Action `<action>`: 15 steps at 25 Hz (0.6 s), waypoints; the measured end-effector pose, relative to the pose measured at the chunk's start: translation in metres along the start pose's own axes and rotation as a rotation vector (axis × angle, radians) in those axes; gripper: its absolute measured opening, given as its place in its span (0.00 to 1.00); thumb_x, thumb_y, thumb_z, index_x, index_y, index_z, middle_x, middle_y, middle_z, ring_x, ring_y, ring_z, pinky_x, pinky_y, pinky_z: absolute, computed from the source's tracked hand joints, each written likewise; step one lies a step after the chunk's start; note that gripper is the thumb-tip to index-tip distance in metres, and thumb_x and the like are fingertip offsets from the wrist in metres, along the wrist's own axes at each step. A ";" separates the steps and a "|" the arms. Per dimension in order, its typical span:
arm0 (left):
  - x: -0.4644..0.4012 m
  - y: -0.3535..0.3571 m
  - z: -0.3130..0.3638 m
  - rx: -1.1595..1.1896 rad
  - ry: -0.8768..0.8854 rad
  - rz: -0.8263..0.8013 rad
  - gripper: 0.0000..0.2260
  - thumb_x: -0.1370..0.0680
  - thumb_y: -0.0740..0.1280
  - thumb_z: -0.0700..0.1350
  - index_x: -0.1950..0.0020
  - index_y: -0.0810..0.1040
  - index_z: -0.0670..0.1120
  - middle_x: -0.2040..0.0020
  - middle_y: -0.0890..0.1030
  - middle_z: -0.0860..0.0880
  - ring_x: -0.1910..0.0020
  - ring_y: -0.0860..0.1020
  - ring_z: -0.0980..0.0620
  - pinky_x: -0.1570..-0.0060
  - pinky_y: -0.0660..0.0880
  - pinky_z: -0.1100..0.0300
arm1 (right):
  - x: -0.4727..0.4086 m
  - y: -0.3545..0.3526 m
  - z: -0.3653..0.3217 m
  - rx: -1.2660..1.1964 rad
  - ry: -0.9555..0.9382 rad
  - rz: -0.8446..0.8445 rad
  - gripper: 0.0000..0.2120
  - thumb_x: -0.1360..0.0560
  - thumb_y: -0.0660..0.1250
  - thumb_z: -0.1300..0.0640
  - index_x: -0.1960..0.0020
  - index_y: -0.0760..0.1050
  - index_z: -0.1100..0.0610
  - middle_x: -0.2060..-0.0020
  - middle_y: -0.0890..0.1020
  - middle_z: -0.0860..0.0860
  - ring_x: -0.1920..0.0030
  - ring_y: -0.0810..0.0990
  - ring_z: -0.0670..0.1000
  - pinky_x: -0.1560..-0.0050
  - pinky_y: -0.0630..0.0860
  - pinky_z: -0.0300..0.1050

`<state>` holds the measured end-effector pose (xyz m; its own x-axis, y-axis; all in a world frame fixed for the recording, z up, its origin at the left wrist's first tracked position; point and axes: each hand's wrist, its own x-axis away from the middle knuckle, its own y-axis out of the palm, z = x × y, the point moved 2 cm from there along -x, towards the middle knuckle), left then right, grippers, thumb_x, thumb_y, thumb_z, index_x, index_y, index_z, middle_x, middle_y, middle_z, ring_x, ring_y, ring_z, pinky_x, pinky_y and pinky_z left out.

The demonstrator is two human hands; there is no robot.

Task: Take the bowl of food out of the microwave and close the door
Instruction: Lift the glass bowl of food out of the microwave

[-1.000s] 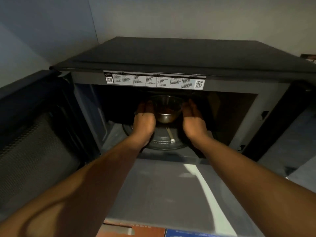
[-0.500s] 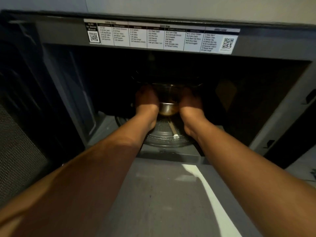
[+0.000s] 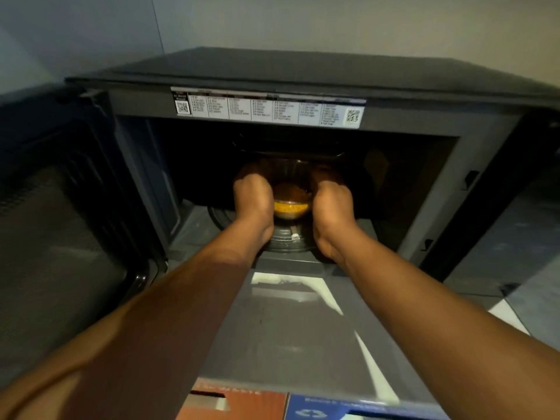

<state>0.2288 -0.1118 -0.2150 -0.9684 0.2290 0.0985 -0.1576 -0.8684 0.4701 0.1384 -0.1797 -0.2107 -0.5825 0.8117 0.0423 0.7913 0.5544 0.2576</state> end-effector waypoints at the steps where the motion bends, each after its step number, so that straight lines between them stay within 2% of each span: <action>1: 0.007 -0.003 0.001 -0.022 -0.006 0.031 0.13 0.29 0.62 0.41 0.48 0.79 0.39 0.56 0.78 0.41 0.59 0.77 0.45 0.62 0.76 0.57 | 0.009 -0.002 -0.003 0.015 0.007 -0.016 0.14 0.23 0.58 0.59 0.48 0.78 0.67 0.60 0.80 0.58 0.58 0.80 0.57 0.58 0.77 0.49; 3: 0.029 -0.006 0.007 -0.031 0.003 0.033 0.10 0.27 0.59 0.42 0.51 0.77 0.39 0.57 0.75 0.41 0.59 0.74 0.45 0.61 0.72 0.54 | 0.028 -0.008 -0.012 0.023 0.004 -0.033 0.15 0.23 0.58 0.57 0.47 0.76 0.68 0.59 0.79 0.58 0.58 0.78 0.56 0.57 0.75 0.48; 6: 0.062 -0.008 0.018 0.015 0.013 0.005 0.09 0.21 0.59 0.39 0.53 0.80 0.41 0.59 0.81 0.42 0.60 0.79 0.46 0.60 0.76 0.57 | 0.057 -0.018 -0.028 0.008 -0.012 -0.036 0.10 0.19 0.57 0.58 0.45 0.75 0.61 0.56 0.79 0.56 0.54 0.79 0.53 0.54 0.77 0.46; 9: 0.089 -0.014 0.021 0.006 0.013 -0.009 0.12 0.20 0.59 0.39 0.43 0.80 0.36 0.51 0.84 0.42 0.53 0.83 0.48 0.54 0.80 0.60 | 0.081 -0.031 -0.031 0.023 -0.005 -0.037 0.17 0.18 0.56 0.55 0.32 0.72 0.58 0.41 0.80 0.56 0.42 0.80 0.53 0.40 0.78 0.50; 11: 0.118 -0.018 0.023 -0.003 0.014 -0.019 0.13 0.19 0.58 0.39 0.39 0.79 0.37 0.47 0.85 0.42 0.49 0.84 0.49 0.51 0.80 0.62 | 0.105 -0.045 -0.039 0.052 0.011 -0.042 0.18 0.17 0.55 0.54 0.28 0.69 0.54 0.38 0.78 0.51 0.40 0.78 0.49 0.43 0.77 0.42; 13: 0.148 -0.016 0.027 -0.018 0.029 -0.016 0.13 0.19 0.58 0.38 0.39 0.79 0.38 0.49 0.85 0.44 0.52 0.84 0.53 0.58 0.78 0.68 | 0.123 -0.060 -0.046 0.048 0.035 -0.042 0.19 0.16 0.55 0.53 0.27 0.68 0.53 0.37 0.77 0.50 0.41 0.77 0.47 0.46 0.74 0.36; 15: 0.170 -0.013 0.031 -0.015 0.031 0.006 0.12 0.19 0.58 0.38 0.40 0.79 0.38 0.52 0.84 0.46 0.54 0.83 0.54 0.63 0.76 0.70 | 0.137 -0.072 -0.051 0.037 0.052 -0.037 0.19 0.16 0.55 0.53 0.27 0.68 0.53 0.34 0.76 0.51 0.38 0.77 0.49 0.43 0.74 0.38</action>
<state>0.0725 -0.0478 -0.1778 -0.9749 0.2099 0.0737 -0.1541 -0.8762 0.4566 -0.0075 -0.1180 -0.1744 -0.6196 0.7804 0.0840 0.7749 0.5912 0.2238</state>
